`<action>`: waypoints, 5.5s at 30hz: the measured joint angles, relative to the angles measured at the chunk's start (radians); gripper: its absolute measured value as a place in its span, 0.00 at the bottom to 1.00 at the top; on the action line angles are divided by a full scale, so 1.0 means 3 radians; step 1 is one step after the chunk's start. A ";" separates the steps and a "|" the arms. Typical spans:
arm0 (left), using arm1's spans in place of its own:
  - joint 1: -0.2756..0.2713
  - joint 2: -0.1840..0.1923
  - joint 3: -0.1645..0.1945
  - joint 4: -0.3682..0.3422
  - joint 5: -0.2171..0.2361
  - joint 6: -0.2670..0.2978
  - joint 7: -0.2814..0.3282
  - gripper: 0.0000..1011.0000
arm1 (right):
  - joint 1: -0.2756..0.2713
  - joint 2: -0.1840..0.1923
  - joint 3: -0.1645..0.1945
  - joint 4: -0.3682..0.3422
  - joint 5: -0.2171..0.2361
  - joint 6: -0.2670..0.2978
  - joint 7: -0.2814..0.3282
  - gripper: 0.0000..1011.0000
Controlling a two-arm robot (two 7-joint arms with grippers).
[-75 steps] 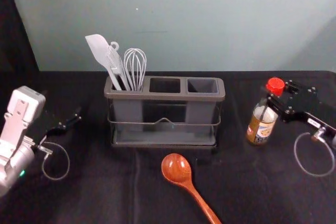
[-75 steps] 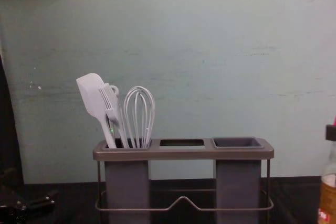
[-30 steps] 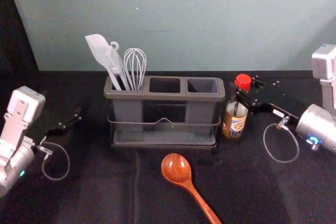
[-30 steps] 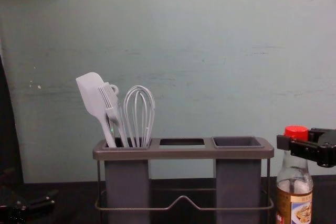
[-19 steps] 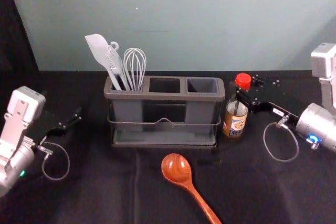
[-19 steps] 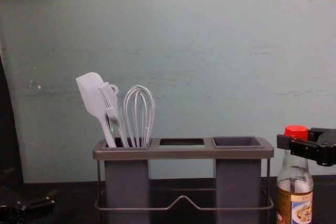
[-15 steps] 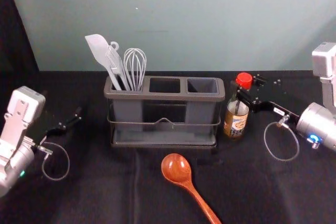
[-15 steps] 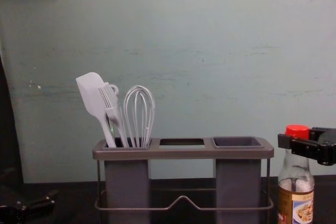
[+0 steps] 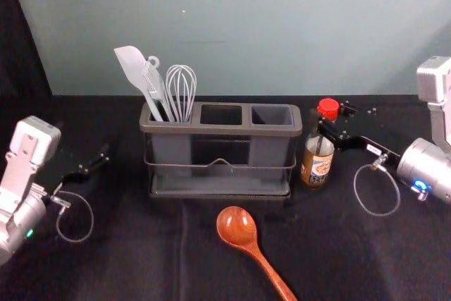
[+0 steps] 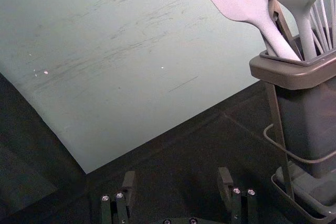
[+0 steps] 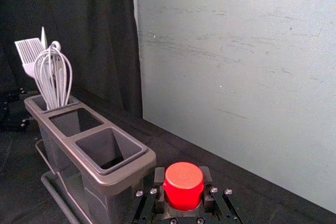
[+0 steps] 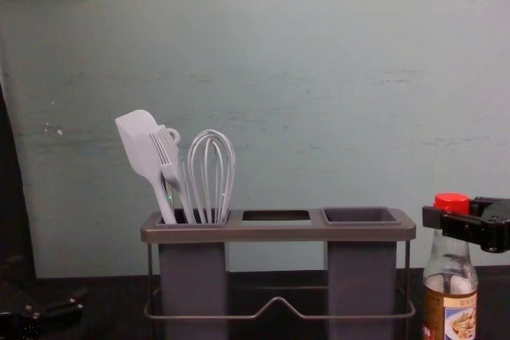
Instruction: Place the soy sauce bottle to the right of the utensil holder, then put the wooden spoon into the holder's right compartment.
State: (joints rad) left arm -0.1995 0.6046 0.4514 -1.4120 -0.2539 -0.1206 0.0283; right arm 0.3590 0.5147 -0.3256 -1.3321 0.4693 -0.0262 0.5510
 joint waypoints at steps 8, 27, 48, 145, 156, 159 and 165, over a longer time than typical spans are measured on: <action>0.0000 0.0000 0.0000 0.0000 0.0000 0.0000 0.0000 1.00 | 0.0000 0.0001 0.0002 -0.0003 0.0000 -0.0008 0.0002 0.44; 0.0000 0.0000 0.0000 0.0000 0.0000 0.0000 0.0000 1.00 | -0.0003 0.0006 0.0002 -0.0007 -0.0001 -0.0018 0.0010 0.99; 0.0000 0.0000 0.0000 0.0000 0.0000 0.0000 0.0000 1.00 | -0.0003 0.0006 0.0002 -0.0007 0.0000 -0.0020 0.0014 0.99; 0.0000 0.0000 0.0000 0.0000 0.0000 0.0000 0.0000 1.00 | 0.0783 -0.0377 -0.1392 -0.0854 -0.0388 0.3839 -0.0512 0.99; 0.0000 0.0000 0.0000 0.0000 0.0000 0.0000 0.0000 1.00 | 0.0791 -0.0454 -0.1409 -0.0720 -0.0493 0.3801 -0.0470 0.99; 0.0000 0.0000 0.0000 0.0000 0.0000 0.0000 0.0000 1.00 | 0.0789 -0.0466 -0.1408 -0.0700 -0.0515 0.3797 -0.0465 0.99; 0.0000 0.0000 0.0000 0.0000 0.0000 0.0000 0.0000 1.00 | 0.0778 -0.0489 -0.1388 -0.0649 -0.0566 0.3783 -0.0449 0.99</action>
State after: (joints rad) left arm -0.1995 0.6047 0.4514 -1.4120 -0.2539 -0.1206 0.0283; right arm 0.5925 0.3681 -0.7421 -1.5267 0.2994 1.1087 0.4164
